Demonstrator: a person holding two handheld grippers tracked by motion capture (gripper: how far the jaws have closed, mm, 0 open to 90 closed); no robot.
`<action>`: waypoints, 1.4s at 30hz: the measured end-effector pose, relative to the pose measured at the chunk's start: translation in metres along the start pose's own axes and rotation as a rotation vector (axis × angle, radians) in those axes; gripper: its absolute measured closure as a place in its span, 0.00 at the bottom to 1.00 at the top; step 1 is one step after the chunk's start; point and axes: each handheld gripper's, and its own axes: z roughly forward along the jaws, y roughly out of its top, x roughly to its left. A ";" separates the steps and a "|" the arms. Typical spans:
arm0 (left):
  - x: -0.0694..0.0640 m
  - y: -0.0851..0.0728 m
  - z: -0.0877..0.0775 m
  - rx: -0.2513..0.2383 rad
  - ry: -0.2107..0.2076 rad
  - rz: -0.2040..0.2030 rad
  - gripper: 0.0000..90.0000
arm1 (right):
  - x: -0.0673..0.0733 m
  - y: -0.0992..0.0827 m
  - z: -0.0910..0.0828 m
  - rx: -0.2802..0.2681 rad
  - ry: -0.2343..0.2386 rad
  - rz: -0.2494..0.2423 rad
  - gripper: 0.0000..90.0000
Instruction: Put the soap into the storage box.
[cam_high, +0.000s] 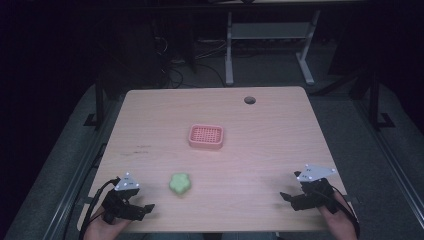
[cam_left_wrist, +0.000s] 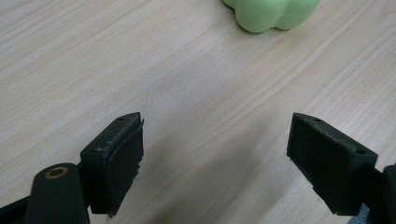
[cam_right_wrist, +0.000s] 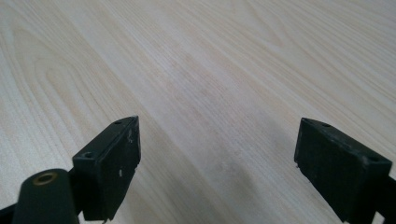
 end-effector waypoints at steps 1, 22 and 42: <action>0.000 0.000 0.000 0.000 0.000 0.000 0.20 | 0.000 0.000 0.000 0.000 0.000 0.000 0.16; -0.011 0.014 0.004 0.005 -0.023 0.030 0.20 | 0.003 0.001 -0.001 -0.007 0.008 0.004 0.16; -0.020 0.044 0.013 0.066 -0.028 0.101 0.20 | 0.001 -0.001 0.000 -0.013 0.012 0.003 0.16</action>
